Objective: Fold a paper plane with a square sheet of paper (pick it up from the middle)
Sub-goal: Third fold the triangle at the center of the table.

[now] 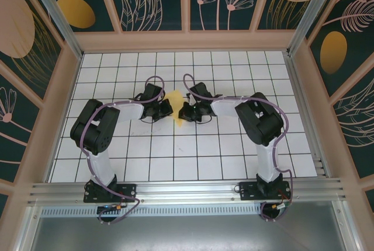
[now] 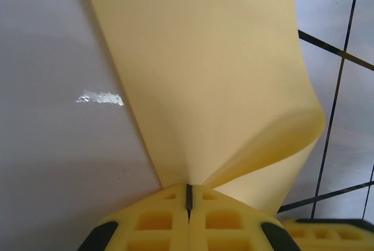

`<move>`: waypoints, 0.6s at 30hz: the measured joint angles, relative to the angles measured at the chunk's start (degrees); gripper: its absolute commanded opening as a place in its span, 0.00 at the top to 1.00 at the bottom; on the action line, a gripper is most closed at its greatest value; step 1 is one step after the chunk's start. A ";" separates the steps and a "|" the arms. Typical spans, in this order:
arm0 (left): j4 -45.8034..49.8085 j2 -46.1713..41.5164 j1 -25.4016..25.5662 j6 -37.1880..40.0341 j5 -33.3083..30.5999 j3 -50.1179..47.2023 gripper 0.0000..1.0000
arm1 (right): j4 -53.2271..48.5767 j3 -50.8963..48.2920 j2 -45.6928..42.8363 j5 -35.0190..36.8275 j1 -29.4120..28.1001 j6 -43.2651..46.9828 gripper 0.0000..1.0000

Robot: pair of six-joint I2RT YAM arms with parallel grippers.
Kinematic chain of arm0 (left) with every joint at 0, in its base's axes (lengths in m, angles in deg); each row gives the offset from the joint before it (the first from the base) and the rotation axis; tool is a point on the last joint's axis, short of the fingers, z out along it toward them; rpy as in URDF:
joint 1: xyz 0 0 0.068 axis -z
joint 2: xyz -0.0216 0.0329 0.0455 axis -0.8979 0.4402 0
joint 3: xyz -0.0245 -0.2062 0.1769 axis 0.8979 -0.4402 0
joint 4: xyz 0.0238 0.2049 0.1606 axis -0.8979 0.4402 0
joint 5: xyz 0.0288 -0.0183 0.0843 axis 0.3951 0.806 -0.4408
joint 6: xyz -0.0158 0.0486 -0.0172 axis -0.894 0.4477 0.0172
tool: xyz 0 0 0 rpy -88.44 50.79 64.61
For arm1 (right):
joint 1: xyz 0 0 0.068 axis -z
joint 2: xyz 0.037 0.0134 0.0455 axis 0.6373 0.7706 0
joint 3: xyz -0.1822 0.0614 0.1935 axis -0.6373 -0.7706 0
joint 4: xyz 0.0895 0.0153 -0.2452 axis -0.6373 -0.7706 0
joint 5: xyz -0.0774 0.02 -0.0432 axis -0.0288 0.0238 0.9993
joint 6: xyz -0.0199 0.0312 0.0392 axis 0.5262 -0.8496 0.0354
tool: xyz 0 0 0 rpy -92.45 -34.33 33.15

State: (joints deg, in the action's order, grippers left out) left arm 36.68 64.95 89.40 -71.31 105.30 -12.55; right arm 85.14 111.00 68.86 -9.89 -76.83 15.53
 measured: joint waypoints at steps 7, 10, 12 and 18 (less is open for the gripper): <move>0.02 0.00 0.00 0.15 -0.02 0.00 1.00 | -0.52 2.45 0.11 0.22 3.06 0.07 1.00; 0.04 0.00 0.00 0.15 -0.02 0.00 1.00 | -0.57 3.08 0.57 0.37 3.54 0.35 1.00; 0.07 0.00 0.00 0.17 -0.02 0.02 1.00 | -0.57 3.37 1.16 0.48 3.74 0.48 1.00; 0.15 0.00 0.00 0.48 -0.04 0.11 1.00 | -1.14 3.91 2.67 0.98 4.26 0.46 1.00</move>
State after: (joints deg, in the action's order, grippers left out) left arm 36.83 64.95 89.40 -70.83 105.26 -12.44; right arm 84.00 114.91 71.53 -8.90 -72.57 15.99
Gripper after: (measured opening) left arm 0.046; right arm 0.029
